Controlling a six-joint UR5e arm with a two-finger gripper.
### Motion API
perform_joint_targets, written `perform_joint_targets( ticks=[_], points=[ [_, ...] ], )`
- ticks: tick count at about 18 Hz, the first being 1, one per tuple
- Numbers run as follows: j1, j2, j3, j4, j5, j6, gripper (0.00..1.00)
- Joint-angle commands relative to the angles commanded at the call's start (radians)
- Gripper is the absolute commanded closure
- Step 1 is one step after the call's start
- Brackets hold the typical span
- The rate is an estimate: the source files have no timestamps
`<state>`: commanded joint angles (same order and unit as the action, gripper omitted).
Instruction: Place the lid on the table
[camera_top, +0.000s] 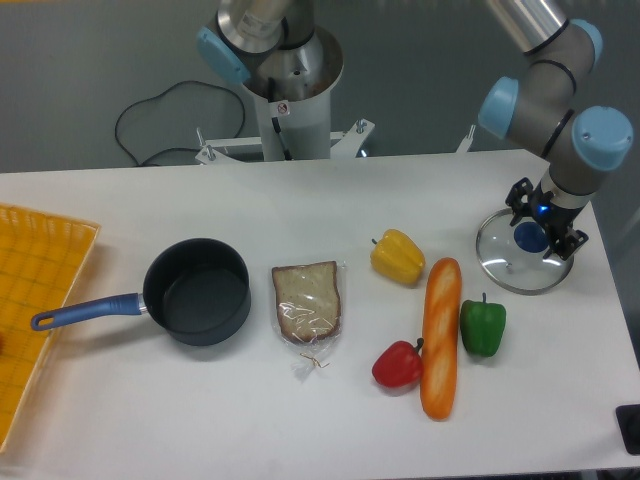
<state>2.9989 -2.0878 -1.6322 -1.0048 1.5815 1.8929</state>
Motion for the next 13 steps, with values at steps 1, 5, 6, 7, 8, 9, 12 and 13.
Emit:
perform_joint_targets(
  ticks=[1, 5, 6, 7, 8, 9, 12, 13],
  points=[
    [0.0, 0.005, 0.0, 0.0, 0.0, 0.0, 0.01],
    [-0.003, 0.041, 0.0, -0.006, -0.002, -0.005, 0.0],
    [-0.008, 0.051, 0.0, -0.008, 0.002, -0.008, 0.0],
    [-0.009, 0.058, 0.0, -0.008, 0.002, -0.006, 0.0],
    [-0.009, 0.067, 0.0, -0.008, 0.0, -0.003, 0.0],
    [-0.009, 0.077, 0.0, -0.009, -0.002, -0.003, 0.0],
    [-0.012, 0.1, 0.0, -0.011, -0.002, -0.002, 0.0],
    [-0.015, 0.101, 0.002, -0.012, -0.002, -0.002, 0.0]
  ],
)
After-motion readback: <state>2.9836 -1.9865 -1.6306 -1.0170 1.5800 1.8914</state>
